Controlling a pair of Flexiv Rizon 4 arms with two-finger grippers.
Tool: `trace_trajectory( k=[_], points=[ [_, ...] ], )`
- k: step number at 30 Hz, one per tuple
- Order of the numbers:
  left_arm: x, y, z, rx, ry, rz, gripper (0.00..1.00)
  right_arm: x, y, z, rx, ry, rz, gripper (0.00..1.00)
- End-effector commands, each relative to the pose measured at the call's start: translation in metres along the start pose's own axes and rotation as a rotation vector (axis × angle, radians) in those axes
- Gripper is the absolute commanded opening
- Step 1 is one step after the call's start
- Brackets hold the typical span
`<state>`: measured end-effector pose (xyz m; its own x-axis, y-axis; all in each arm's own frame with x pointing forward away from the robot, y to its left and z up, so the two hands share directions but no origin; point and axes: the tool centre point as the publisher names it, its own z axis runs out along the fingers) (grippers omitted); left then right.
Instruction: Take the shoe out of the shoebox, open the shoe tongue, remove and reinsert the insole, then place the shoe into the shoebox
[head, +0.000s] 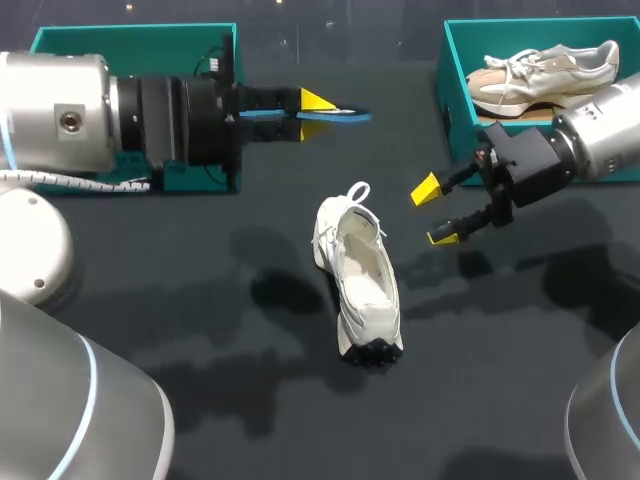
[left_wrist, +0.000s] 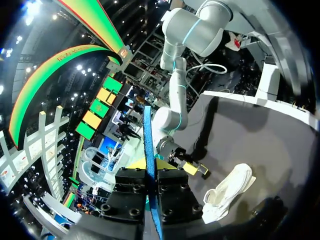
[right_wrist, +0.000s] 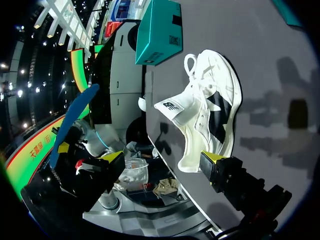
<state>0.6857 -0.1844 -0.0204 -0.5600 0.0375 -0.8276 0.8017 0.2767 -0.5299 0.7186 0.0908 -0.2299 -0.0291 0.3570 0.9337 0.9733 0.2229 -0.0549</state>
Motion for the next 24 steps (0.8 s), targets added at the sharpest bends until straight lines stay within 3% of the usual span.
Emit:
trace_trajectory(
  k=[1,6,16,24],
  points=[
    [0.002,-0.002,0.000,-0.005,-0.004,0.001,0.00,0.000,0.002,0.002,0.004,-0.002,0.001,1.00],
    [0.002,-0.002,0.000,-0.005,-0.004,0.001,0.00,0.000,0.002,0.002,0.004,-0.002,0.001,1.00],
    [0.028,0.031,0.026,-0.068,0.033,0.234,0.00,0.006,0.022,0.003,0.005,0.039,0.068,1.00],
    [0.042,0.048,0.035,-0.094,0.047,0.287,0.00,0.013,0.029,0.003,0.011,0.090,0.074,1.00]
  ],
)
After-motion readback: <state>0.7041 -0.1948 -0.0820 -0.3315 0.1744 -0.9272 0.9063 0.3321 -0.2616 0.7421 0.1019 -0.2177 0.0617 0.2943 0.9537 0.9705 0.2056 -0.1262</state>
